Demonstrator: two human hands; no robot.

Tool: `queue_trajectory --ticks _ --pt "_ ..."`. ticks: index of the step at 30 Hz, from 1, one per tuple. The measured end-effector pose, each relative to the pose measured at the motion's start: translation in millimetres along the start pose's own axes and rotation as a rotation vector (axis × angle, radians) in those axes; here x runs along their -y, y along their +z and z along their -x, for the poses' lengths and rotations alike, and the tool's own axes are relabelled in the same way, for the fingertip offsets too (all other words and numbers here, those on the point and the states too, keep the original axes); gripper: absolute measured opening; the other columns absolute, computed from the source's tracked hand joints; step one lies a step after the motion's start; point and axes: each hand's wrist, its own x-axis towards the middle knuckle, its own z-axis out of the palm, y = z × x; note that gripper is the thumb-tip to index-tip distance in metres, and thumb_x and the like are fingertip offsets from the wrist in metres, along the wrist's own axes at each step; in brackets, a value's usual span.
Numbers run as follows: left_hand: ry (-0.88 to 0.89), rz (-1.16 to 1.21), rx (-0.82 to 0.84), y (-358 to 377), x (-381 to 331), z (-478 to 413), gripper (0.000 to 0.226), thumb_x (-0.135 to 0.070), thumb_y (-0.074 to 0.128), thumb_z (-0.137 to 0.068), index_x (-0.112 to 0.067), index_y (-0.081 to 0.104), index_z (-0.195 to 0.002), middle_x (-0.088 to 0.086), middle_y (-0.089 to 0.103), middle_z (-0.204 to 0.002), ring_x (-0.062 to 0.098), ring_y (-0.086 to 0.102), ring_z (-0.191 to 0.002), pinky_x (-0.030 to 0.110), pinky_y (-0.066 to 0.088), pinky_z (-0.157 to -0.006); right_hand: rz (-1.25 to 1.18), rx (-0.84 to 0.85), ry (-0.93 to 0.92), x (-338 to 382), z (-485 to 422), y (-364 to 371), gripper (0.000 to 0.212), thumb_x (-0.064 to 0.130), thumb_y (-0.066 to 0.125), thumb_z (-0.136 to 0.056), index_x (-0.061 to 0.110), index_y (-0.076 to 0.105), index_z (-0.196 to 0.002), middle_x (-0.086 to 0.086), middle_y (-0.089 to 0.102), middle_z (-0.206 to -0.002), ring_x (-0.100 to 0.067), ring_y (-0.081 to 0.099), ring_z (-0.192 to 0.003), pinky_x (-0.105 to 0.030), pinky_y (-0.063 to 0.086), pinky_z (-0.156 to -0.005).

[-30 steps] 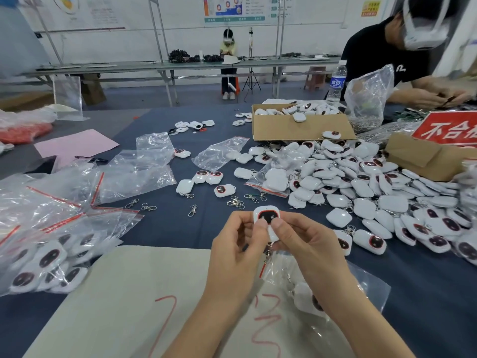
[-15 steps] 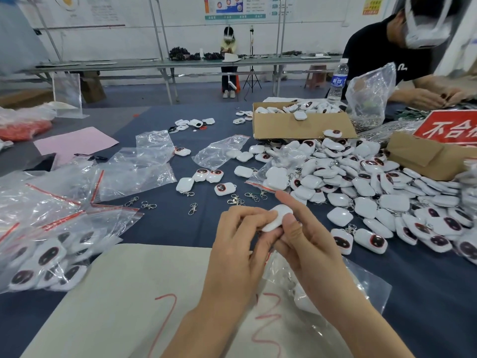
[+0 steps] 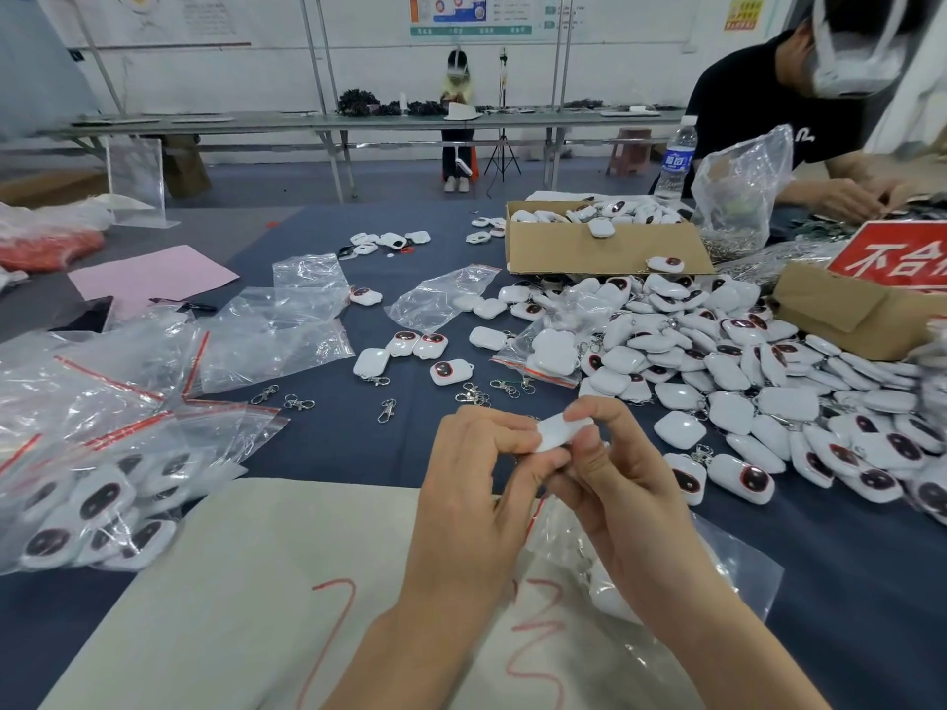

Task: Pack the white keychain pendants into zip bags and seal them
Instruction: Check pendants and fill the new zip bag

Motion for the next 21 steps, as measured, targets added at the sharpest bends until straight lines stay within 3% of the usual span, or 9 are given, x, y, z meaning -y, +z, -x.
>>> queue_trajectory --ticks 4,6,9,13,18,21 --pt "-0.198 0.126 0.048 -2 -1 0 0.009 -0.038 0.063 -0.095 -0.041 0.06 -0.102 -0.018 0.063 -0.094 0.01 0.063 -0.087 0.013 0.048 -0.073 0.218 -0.081 -0.046 1 -1 0 0.019 0.038 0.064 -0.085 0.029 0.073 -0.099 -0.014 0.078 -0.092 -0.029 0.076 -0.088 -0.029 0.06 -0.076" --pt "-0.256 0.168 0.132 0 -2 1 0.013 -0.037 0.06 -0.098 -0.04 0.063 -0.11 -0.013 0.065 -0.097 0.014 0.065 -0.089 0.02 0.055 -0.07 0.31 -0.112 -0.064 1 -1 0 0.022 0.034 0.062 -0.087 0.028 0.075 -0.104 -0.009 0.078 -0.09 -0.022 0.074 -0.079 -0.027 0.06 -0.071" --pt "-0.319 0.221 0.171 2 -2 1 0.013 -0.033 0.054 -0.101 -0.036 0.065 -0.108 -0.006 0.068 -0.096 0.014 0.069 -0.082 0.022 0.057 -0.066 0.41 -0.106 -0.088 0 1 2 0.03 0.028 0.059 -0.088 0.033 0.068 -0.116 0.01 0.073 -0.076 -0.004 0.064 -0.063 -0.015 0.054 -0.064" --pt "-0.436 0.222 0.219 -1 3 -1 0.017 -0.036 0.051 -0.099 -0.034 0.066 -0.107 -0.01 0.073 -0.094 0.012 0.071 -0.082 0.04 0.062 -0.075 0.491 -0.085 -0.057 -4 0 2 0.037 0.002 0.057 -0.096 0.032 0.058 -0.118 0.023 0.071 -0.073 0.008 0.065 -0.064 -0.005 0.049 -0.064" --pt "-0.439 0.141 0.342 -6 6 -4 0.013 -0.038 0.06 -0.096 -0.034 0.068 -0.105 -0.012 0.072 -0.095 0.013 0.07 -0.086 0.039 0.058 -0.077 0.585 -0.104 -0.006 -1 -1 -6 0.041 -0.004 0.059 -0.096 0.032 0.062 -0.115 0.023 0.075 -0.087 0.007 0.068 -0.075 -0.006 0.049 -0.07" --pt "-0.413 0.128 0.376 -8 9 -4 0.008 -0.029 0.063 -0.099 -0.035 0.066 -0.101 -0.018 0.072 -0.089 0.006 0.068 -0.081 0.029 0.057 -0.073 0.621 -0.105 0.025 -4 -1 -7 0.038 -0.004 0.056 -0.097 0.027 0.063 -0.118 0.017 0.075 -0.094 0.001 0.069 -0.081 -0.012 0.052 -0.075"
